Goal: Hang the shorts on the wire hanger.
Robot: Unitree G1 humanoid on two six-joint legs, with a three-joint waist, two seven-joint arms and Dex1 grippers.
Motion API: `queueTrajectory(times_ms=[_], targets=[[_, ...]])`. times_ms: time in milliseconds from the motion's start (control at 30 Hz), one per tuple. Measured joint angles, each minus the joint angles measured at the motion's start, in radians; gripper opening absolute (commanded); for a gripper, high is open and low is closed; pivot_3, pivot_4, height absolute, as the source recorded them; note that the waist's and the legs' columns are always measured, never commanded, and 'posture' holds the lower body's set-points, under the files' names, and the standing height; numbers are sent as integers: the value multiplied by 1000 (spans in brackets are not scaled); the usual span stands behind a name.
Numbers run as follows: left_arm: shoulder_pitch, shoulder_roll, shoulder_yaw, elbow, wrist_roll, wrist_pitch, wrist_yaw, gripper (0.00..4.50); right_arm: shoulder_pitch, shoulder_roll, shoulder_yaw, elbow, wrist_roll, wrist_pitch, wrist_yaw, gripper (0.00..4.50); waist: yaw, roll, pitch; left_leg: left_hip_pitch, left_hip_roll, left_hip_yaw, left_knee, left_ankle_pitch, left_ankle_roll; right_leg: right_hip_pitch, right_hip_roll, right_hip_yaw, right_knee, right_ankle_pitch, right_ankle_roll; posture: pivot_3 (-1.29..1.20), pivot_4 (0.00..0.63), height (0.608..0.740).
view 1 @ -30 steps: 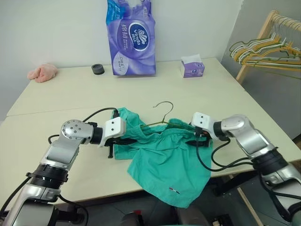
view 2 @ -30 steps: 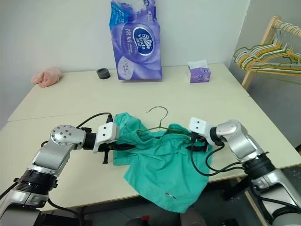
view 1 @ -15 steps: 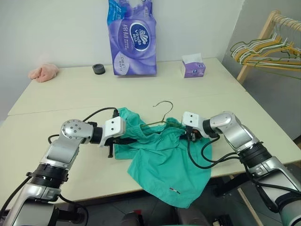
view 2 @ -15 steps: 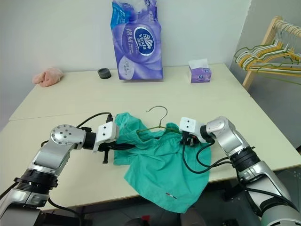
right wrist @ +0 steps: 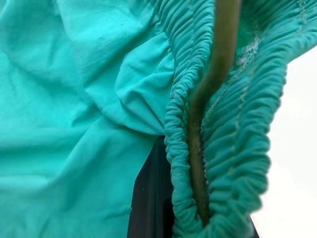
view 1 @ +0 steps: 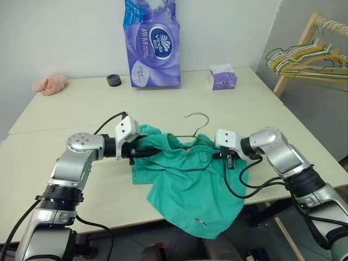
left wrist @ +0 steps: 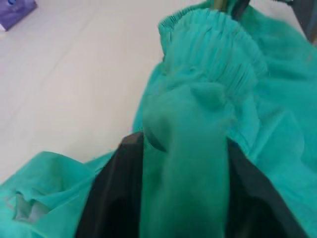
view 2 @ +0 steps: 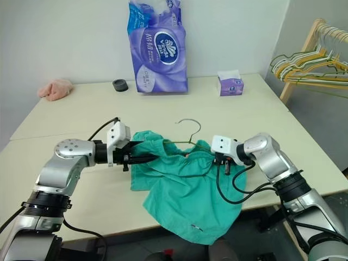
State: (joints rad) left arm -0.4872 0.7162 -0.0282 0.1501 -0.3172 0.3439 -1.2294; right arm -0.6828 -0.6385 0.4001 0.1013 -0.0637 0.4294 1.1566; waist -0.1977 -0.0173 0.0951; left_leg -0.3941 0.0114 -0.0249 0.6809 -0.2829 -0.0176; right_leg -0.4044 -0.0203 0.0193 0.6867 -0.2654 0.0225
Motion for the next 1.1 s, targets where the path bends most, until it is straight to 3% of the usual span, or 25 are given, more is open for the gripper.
queueTrajectory(times_ms=[133, 167, 400, 600, 700, 1100], targets=[[-21, 35, 29, 94, -5, 30, -8, 4351, 10, -28, -21, -32, 7, 24, 0, 0, -1, 0, 0, 0, 0, 0, 0, 0, 0, 0, 0, -1, 0, 0, 0, -215, 39, 740], [-35, 40, 36, 120, -5, 28, -8, 4481, 11, -33, -26, -38, 8, 30, 0, 0, -1, 0, 0, 0, 0, 0, 0, 0, 0, 0, 0, -1, 0, 0, 0, -215, 39, 740], [-102, 45, 42, 250, 27, -27, -7, 4481, 23, -62, -34, -87, 27, 60, 3, 0, 1, 0, 0, 0, -1, 0, 0, 0, 0, 0, 0, -1, 0, 0, 0, -217, 35, 740], [-103, 13, -52, 263, 103, -137, -33, 4481, 31, -69, -36, -114, 46, 80, 3, 0, 0, 0, 0, 0, -1, 0, 0, 1, -1, 0, 0, 0, 1, 0, 0, -225, 36, 740], [-120, -7, -75, 322, 141, -202, -25, 3911, 36, -73, -36, -127, 47, 86, 2, 0, -1, 0, 0, 0, -1, 0, 0, 1, -1, 0, 0, 0, 1, 0, 0, -230, 37, 740], [-194, -72, -51, 418, 147, -268, -1, 354, 67, -96, -36, -171, 48, 103, 1, 0, -8, 0, 0, 0, -1, 0, 0, 1, -1, -1, 0, -1, 1, 0, 0, -236, 37, 740]])
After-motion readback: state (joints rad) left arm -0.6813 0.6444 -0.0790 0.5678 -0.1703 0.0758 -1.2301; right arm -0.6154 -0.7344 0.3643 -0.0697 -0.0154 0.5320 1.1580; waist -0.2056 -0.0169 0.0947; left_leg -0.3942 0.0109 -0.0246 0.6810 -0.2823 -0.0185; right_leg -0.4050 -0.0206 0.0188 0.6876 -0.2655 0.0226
